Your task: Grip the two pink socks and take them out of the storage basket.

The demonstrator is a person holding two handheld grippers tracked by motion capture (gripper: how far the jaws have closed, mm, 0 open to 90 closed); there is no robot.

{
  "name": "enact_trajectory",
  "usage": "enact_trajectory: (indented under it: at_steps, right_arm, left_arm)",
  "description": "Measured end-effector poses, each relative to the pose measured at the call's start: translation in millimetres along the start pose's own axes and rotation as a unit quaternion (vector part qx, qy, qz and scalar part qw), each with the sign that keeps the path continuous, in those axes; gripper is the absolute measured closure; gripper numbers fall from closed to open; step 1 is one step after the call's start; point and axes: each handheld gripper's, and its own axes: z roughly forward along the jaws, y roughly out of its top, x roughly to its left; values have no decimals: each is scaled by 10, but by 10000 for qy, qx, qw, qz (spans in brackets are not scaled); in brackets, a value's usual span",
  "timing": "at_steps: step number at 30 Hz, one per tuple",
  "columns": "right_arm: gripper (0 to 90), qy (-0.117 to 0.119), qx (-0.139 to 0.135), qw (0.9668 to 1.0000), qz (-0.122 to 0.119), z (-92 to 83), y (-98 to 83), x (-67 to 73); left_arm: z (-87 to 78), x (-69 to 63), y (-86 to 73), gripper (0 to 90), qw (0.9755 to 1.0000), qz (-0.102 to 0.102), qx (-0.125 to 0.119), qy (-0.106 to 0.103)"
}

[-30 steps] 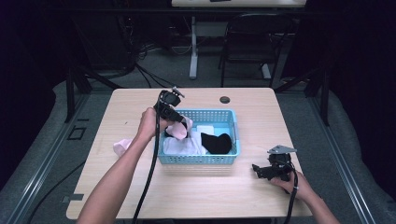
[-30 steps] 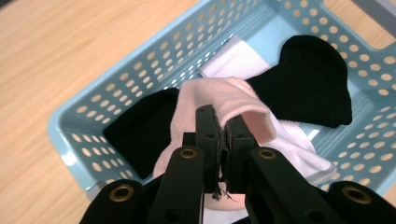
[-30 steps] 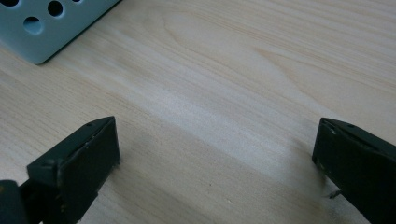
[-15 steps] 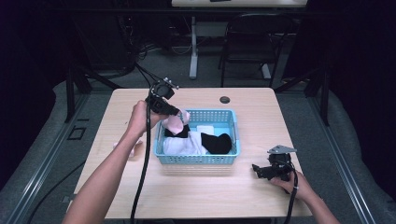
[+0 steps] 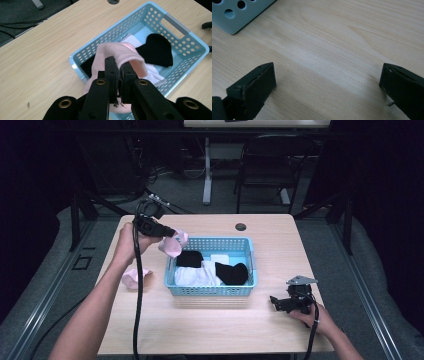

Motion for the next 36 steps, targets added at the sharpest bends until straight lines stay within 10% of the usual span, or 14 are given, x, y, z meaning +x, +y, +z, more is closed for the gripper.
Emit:
enact_trajectory:
  at_steps: [18, 36]
  right_arm:
    - [1, -10, 27, 10000, 4, -4, 2, 2]
    - [1, -38, 33, 10000, -4, -3, 3, 2]
  left_arm:
    - [-323, 372, -353, 872, 9988, -370, 208, 232]
    - [-316, 644, -648, 872, 9952, -718, 608, 284]
